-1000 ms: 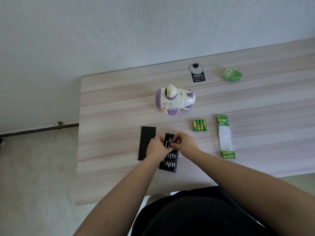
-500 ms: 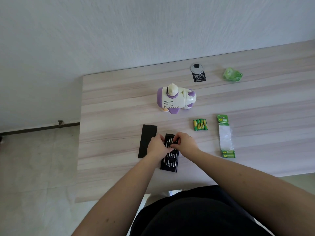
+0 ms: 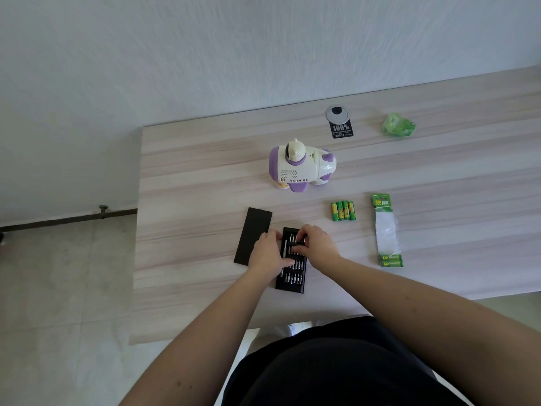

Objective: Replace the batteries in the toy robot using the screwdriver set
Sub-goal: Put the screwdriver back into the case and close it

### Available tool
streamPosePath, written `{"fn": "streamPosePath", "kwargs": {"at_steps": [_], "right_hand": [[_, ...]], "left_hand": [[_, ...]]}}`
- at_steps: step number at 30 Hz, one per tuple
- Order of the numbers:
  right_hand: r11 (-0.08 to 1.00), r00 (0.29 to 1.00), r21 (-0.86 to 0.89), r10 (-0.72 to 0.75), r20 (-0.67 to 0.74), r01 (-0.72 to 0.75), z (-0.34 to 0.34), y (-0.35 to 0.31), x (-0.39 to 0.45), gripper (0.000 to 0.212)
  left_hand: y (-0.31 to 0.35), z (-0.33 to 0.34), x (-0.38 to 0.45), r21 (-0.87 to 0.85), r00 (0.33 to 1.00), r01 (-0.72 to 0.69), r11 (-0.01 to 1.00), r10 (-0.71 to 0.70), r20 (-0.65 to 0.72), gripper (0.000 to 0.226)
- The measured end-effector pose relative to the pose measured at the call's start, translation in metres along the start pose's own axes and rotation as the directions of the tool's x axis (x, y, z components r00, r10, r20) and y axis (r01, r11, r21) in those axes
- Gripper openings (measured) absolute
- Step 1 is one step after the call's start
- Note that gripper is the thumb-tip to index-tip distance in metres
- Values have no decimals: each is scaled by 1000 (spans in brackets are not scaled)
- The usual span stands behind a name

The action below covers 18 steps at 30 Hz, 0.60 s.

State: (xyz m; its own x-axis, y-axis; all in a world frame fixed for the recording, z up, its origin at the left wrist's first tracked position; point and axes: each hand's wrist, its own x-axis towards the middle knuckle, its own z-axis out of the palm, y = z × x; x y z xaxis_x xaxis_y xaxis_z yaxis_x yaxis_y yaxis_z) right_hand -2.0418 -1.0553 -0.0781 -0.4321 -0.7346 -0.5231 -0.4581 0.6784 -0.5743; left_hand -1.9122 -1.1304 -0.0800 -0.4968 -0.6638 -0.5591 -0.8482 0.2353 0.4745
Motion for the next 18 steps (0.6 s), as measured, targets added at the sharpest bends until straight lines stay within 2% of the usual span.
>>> {"fn": "streamPosePath", "kwargs": {"at_steps": [6, 18], "right_hand": [[1000, 1000, 4, 2, 19, -2, -2, -1, 0, 29], [994, 998, -107, 41, 43, -36, 0, -7, 2, 34]], "left_hand": [[1, -2, 0, 6, 1000, -7, 1000, 7, -1, 65], [1, -1, -1, 26, 1000, -17, 1000, 17, -6, 66]]}}
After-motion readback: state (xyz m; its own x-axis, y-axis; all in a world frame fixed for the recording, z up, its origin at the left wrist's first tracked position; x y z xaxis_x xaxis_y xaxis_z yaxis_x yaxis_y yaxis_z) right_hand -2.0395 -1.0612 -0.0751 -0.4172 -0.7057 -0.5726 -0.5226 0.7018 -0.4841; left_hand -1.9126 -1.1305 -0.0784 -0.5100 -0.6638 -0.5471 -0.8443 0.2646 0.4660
